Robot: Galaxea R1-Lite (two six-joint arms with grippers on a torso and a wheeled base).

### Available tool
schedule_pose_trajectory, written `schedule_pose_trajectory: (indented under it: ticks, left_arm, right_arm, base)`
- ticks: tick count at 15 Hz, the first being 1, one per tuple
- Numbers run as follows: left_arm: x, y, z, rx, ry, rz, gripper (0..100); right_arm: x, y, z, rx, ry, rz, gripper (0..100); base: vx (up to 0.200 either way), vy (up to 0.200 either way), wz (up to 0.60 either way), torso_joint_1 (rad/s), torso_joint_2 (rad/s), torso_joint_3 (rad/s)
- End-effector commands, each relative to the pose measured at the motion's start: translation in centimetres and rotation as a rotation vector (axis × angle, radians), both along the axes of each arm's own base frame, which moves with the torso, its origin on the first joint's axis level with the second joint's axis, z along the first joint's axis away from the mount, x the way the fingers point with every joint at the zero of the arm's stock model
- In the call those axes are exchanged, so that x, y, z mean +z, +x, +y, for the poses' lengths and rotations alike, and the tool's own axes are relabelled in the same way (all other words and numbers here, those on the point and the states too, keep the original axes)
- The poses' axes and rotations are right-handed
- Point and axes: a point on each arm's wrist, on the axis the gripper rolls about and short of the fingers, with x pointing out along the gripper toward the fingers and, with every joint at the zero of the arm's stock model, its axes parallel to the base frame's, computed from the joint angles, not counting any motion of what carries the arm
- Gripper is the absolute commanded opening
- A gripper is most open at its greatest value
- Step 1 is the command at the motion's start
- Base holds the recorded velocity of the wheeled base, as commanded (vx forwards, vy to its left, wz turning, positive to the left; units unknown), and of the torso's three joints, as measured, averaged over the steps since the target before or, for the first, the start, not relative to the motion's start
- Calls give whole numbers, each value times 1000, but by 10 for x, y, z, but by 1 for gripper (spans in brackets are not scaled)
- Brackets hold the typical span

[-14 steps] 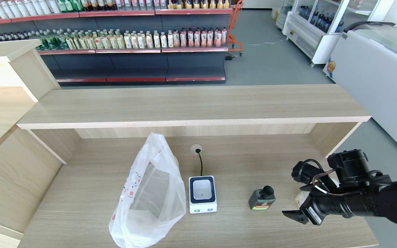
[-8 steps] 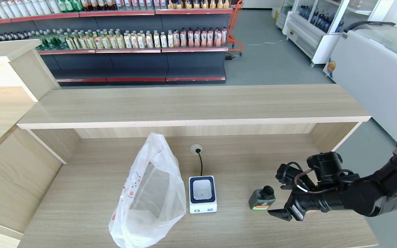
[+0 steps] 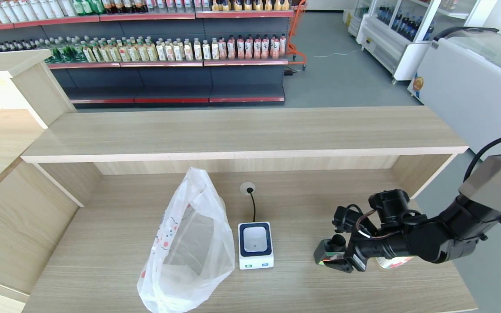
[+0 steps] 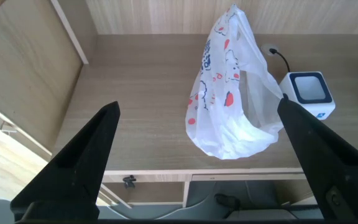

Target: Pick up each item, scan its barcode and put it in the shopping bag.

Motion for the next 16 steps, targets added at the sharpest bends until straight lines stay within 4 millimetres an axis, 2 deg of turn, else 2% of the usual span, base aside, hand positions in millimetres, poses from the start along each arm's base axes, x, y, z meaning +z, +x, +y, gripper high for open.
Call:
schedule_pose_trajectory:
  ticks: [1,8,9,14,16]
  left_arm:
    - [0,0,0,0,-1,-1,100]
    - [0,0,0,0,-1,-1,100]
    - [0,0,0,0,-1,-1,100]
    - [0,0,0,0,-1,-1,100]
    - [0,0,0,0,-1,-1,100]
  right_arm:
    - [-8,4,7,27,-3,5,100]
    - [-15,18,34,97,4,-23,100]
    - [-15,18,36,100,2,-23,0]
    - [-12,17,35,101,2,-33,0]
    - [-8,12,30,95,5,-30,0]
  base:
    - [0,0,0,0,0,0]
    - [0,0,0,0,0,0]
    - [0,0,0,0,0,0]
    - [0,0,0,0,0,0]
    - [0,0,0,0,0,0]
